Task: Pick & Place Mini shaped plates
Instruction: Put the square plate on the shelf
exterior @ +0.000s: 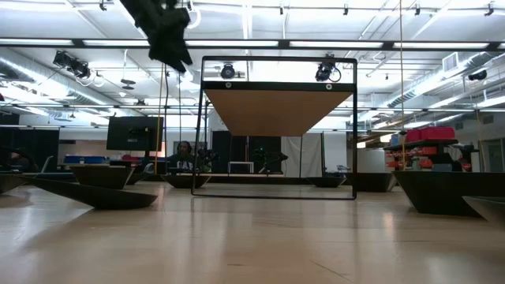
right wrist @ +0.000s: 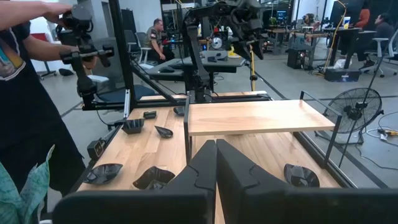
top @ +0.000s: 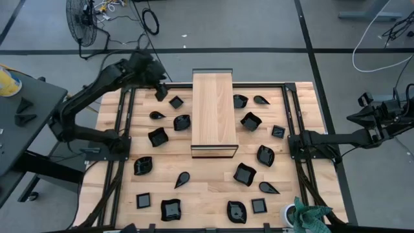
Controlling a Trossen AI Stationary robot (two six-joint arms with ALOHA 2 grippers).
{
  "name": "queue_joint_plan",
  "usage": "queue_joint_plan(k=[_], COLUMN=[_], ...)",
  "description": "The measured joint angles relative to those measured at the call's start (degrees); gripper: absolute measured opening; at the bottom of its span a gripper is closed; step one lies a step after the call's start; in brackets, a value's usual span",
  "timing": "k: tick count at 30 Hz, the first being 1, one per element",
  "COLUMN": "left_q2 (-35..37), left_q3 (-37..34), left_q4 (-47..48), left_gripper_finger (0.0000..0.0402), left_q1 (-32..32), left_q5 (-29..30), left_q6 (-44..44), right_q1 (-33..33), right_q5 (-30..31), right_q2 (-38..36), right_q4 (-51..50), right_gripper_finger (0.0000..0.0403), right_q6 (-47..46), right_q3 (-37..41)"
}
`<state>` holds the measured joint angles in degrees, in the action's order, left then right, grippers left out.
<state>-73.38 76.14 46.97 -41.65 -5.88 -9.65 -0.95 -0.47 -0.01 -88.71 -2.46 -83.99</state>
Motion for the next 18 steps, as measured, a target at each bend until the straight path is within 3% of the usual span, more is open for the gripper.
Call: queue_joint_plan(k=[8, 18], left_q2=[-6.6, -12.7], left_q3=[0.0, 0.0], left_q4=[0.0, 0.3], left_gripper_finger=[0.0268, 0.0268], left_q1=[-0.1, -3.0], left_q5=[4.0, 4.1], left_q6=[1.4, -1.4], right_q1=[0.0, 0.0], right_q5=[0.0, 0.0], right_q2=[0.0, 0.0], right_q4=[0.0, 0.0], right_gripper_finger=[0.0010, 0.0010], right_q6=[0.0, 0.0], right_q3=[0.0, 0.0])
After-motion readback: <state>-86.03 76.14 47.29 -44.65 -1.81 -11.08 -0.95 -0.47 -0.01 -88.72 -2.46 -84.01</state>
